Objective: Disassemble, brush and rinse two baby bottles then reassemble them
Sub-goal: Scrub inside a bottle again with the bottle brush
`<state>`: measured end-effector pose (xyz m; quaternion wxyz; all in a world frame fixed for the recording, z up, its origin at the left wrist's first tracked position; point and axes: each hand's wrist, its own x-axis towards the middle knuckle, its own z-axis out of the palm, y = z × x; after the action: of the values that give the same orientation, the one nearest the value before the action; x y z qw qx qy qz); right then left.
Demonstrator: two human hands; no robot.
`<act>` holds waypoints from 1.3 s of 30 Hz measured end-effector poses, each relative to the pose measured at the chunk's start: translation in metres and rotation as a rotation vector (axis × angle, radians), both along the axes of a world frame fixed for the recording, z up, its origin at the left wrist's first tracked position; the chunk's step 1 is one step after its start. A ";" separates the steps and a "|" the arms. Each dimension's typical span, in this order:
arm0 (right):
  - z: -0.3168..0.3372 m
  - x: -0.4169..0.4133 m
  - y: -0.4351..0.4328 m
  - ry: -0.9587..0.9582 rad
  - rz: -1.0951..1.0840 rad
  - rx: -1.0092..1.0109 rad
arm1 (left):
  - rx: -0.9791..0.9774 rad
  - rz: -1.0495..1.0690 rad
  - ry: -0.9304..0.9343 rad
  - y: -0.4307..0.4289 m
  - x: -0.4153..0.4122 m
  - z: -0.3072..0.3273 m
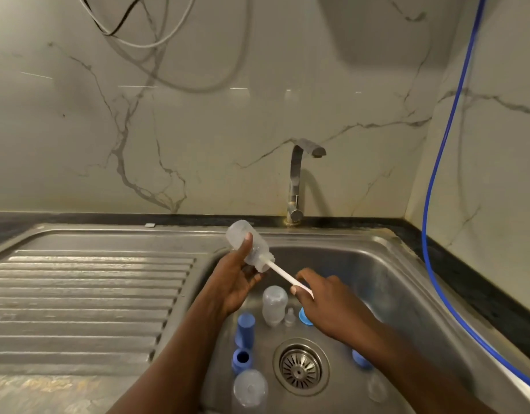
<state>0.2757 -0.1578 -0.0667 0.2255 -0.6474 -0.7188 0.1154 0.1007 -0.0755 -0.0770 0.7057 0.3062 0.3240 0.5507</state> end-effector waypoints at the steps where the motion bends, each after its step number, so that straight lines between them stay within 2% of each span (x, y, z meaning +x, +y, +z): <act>1: 0.001 -0.001 0.000 -0.021 -0.009 0.037 | 0.003 0.013 0.007 0.000 0.001 0.000; 6: 0.004 -0.009 0.000 -0.181 -0.073 0.156 | -0.010 -0.018 0.041 0.000 0.006 -0.004; 10: -0.003 -0.017 0.000 -0.080 0.004 0.061 | 0.003 0.006 0.098 0.002 0.001 -0.008; 12: 0.000 -0.016 0.004 0.079 0.064 -0.045 | -0.008 0.011 0.062 0.003 -0.004 -0.007; 16: 0.019 -0.003 -0.001 0.783 0.182 -0.521 | -0.018 -0.094 -0.201 0.002 -0.013 -0.003; 18: 0.024 0.000 -0.003 0.890 0.216 -0.575 | -0.005 -0.135 -0.197 0.001 -0.012 -0.002; 19: 0.022 -0.001 -0.002 0.841 0.179 -0.523 | 0.000 -0.126 -0.117 0.001 -0.010 -0.002; 20: 0.019 -0.004 -0.001 0.704 0.120 -0.425 | 0.012 -0.081 0.002 0.003 -0.008 -0.004; 22: 0.012 -0.006 0.003 0.273 0.037 -0.165 | 0.023 0.014 0.173 0.006 -0.005 -0.009; 24: 0.001 -0.007 0.007 -0.022 0.018 -0.013 | -0.001 0.017 0.163 0.009 -0.006 -0.011; 27: -0.006 -0.006 0.010 -0.102 -0.011 0.015 | -0.042 -0.065 0.000 0.008 -0.009 -0.007; 29: -0.008 -0.007 0.010 -0.077 0.019 -0.007 | -0.049 -0.095 0.038 0.006 -0.006 -0.007; 31: -0.008 -0.009 0.008 -0.007 0.065 -0.046 | -0.025 -0.070 0.148 0.005 -0.002 -0.009; 33: -0.004 -0.012 0.006 0.103 0.091 -0.126 | -0.005 -0.040 0.149 0.006 -0.001 -0.011; 37: 0.012 -0.013 -0.002 0.689 0.129 -0.481 | -0.023 -0.132 -0.205 0.004 -0.010 -0.006; 39: 0.019 -0.007 -0.004 0.850 0.192 -0.607 | -0.006 -0.180 -0.281 0.003 -0.014 -0.003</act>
<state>0.2688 -0.1622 -0.0478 0.2878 -0.5111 -0.5542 0.5905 0.0863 -0.0724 -0.0803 0.7915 0.2520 0.1950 0.5215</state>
